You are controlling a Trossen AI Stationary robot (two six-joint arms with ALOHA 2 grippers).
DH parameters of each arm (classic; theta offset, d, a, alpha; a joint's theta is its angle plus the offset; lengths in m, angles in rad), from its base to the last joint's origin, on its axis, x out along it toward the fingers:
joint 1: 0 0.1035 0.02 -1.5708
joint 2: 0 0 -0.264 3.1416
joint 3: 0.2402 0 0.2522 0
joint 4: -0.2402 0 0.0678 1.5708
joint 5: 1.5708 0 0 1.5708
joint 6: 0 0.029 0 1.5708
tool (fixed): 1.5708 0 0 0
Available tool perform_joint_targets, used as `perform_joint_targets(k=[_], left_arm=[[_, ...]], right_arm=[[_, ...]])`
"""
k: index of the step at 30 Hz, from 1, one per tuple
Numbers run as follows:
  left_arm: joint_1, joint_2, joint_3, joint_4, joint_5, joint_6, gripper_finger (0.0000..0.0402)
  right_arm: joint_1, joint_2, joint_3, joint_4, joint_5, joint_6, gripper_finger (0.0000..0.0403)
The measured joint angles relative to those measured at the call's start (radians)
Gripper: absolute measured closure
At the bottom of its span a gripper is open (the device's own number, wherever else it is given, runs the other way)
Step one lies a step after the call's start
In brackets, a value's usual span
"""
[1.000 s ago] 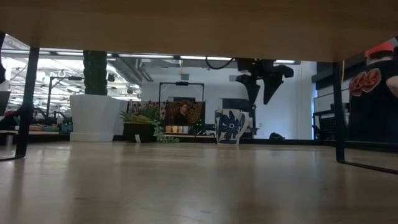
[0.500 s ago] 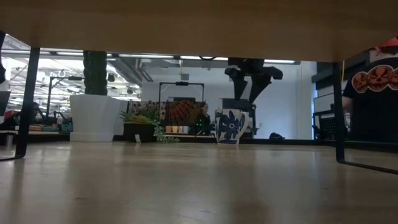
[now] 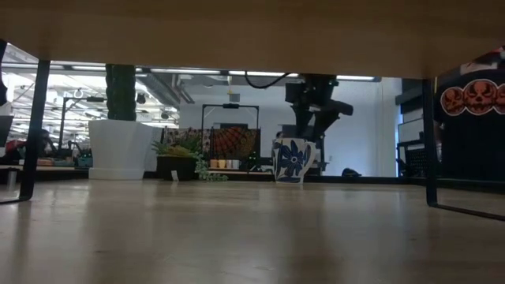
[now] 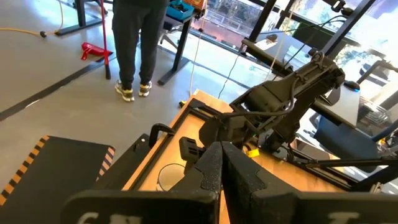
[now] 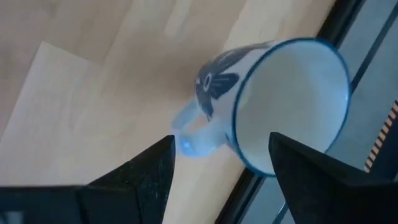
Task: Place coffee mugs
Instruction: Put the patterned blue mug on the shelf
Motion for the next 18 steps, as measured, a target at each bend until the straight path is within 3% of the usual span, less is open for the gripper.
perform_joint_targets(k=[18], left_arm=[[0.0,0.0,0.0,0.0,-0.001,-0.001,0.0401]], right_arm=[[0.001,0.058,0.0,-0.031,0.017,0.022,0.0268]])
